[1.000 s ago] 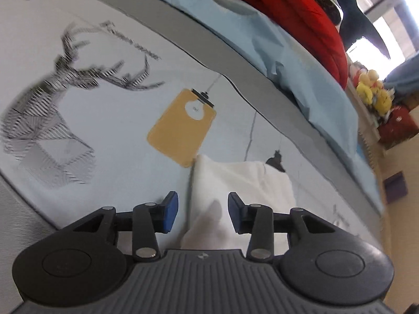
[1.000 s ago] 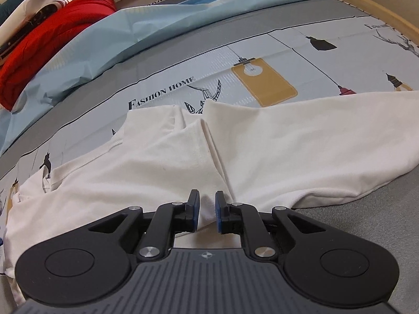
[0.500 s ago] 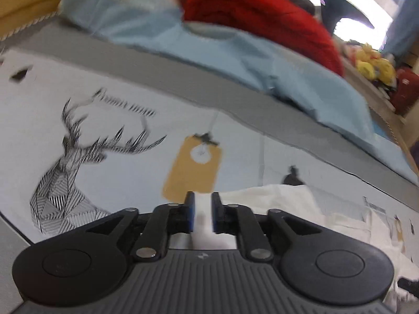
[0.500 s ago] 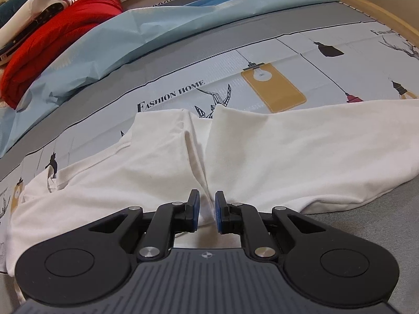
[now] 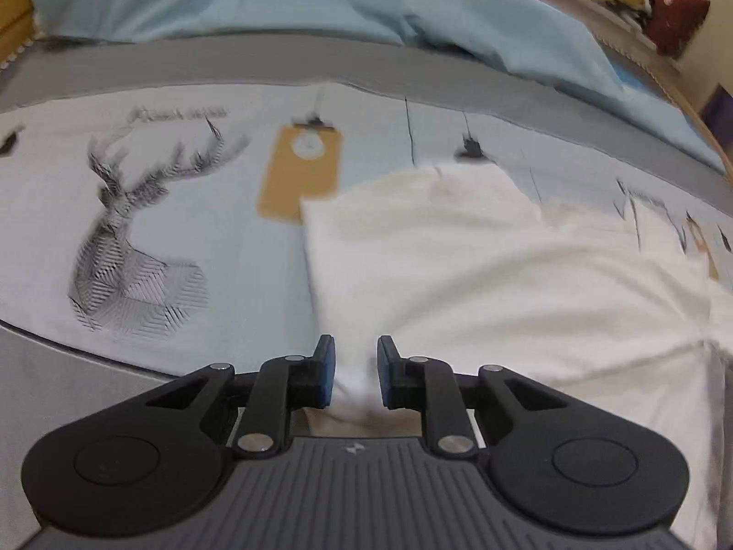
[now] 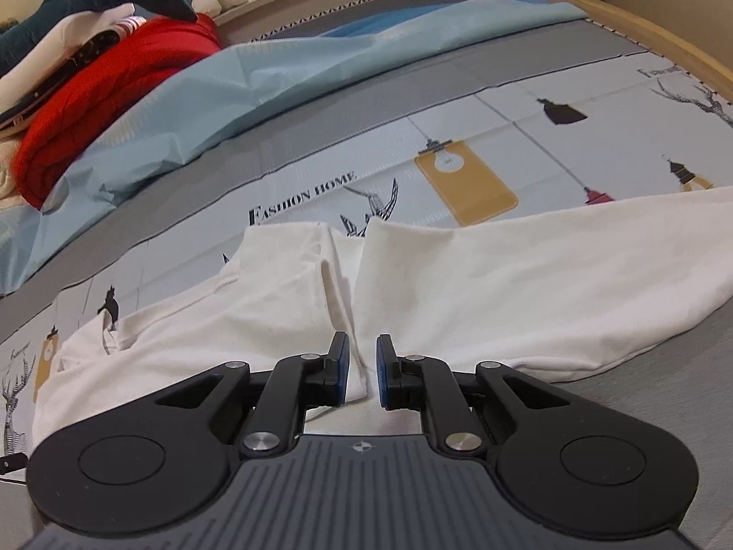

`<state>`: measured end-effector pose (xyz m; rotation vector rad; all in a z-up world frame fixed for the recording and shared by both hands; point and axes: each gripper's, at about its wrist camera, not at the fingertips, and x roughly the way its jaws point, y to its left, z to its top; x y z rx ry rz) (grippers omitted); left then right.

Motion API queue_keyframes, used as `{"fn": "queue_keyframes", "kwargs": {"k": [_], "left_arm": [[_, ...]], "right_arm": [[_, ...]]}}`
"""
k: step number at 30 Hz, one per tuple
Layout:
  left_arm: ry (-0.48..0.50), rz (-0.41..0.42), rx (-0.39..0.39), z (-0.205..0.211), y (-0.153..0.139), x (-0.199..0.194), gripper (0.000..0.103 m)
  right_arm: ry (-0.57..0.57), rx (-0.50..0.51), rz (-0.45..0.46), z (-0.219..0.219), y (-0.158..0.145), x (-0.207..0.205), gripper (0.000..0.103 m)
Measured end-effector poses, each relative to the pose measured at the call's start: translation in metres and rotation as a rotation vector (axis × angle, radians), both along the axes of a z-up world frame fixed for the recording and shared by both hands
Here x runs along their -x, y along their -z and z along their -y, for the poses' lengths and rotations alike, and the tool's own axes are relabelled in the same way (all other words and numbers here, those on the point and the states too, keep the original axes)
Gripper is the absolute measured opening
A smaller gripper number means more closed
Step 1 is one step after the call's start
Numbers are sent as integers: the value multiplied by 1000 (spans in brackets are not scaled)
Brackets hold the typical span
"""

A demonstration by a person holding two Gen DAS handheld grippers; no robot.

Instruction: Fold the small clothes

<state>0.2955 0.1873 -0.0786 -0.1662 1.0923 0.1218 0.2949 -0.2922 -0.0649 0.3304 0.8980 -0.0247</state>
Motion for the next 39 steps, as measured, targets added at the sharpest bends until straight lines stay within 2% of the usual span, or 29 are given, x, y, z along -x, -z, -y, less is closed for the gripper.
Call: {"fn": "queue_keyframes", "kwargs": {"k": [1, 2, 4, 7, 9, 10, 11, 13, 14, 16, 18, 19, 21, 25, 27, 30, 34, 39], "left_arm": [[-6, -60, -10, 0, 13, -1, 22], [-20, -116, -40, 1, 24, 1, 29], [-57, -105, -60, 5, 11, 10, 28], [-52, 22, -86, 24, -42, 26, 29], [-48, 110, -77, 41, -80, 45, 31], [-50, 148, -65, 49, -94, 55, 37], [-57, 182, -49, 59, -108, 66, 50], [-43, 241, -39, 77, -123, 85, 66], [-27, 281, -50, 87, -125, 94, 69], [-3, 348, -78, 110, -119, 107, 70], [37, 279, -115, 134, -105, 98, 69], [55, 277, -112, 140, -101, 94, 69], [88, 305, -104, 152, -98, 90, 69], [132, 351, -133, 169, -90, 80, 69], [139, 359, -141, 171, -84, 73, 69], [152, 352, -118, 169, -79, 64, 69], [174, 349, -124, 167, -75, 61, 69], [200, 332, -143, 164, -70, 60, 69]], "right_arm": [[2, -5, 2, 4, -3, 2, 13], [5, -11, 7, 9, -7, 4, 13], [12, -28, 16, 22, -14, 8, 13], [59, -48, 37, 50, -24, 16, 13], [83, -65, 50, 68, -28, 23, 13], [91, -73, 57, 78, -29, 27, 13], [100, -78, 64, 87, -30, 31, 13], [126, -90, 84, 108, -31, 42, 13], [139, -94, 92, 118, -31, 47, 13], [176, -106, 110, 144, -27, 58, 13], [226, -119, 105, 173, -18, 67, 13], [254, -125, 100, 186, -13, 70, 12], [338, -140, 107, 219, -2, 79, 4], [527, -189, 164, 283, 19, 91, 4], [625, -219, 194, 312, 33, 95, 7], [743, -272, 205, 349, 61, 99, 7], [822, -323, 213, 376, 93, 96, 7], [843, -421, 315, 390, 110, 84, 6]]}}
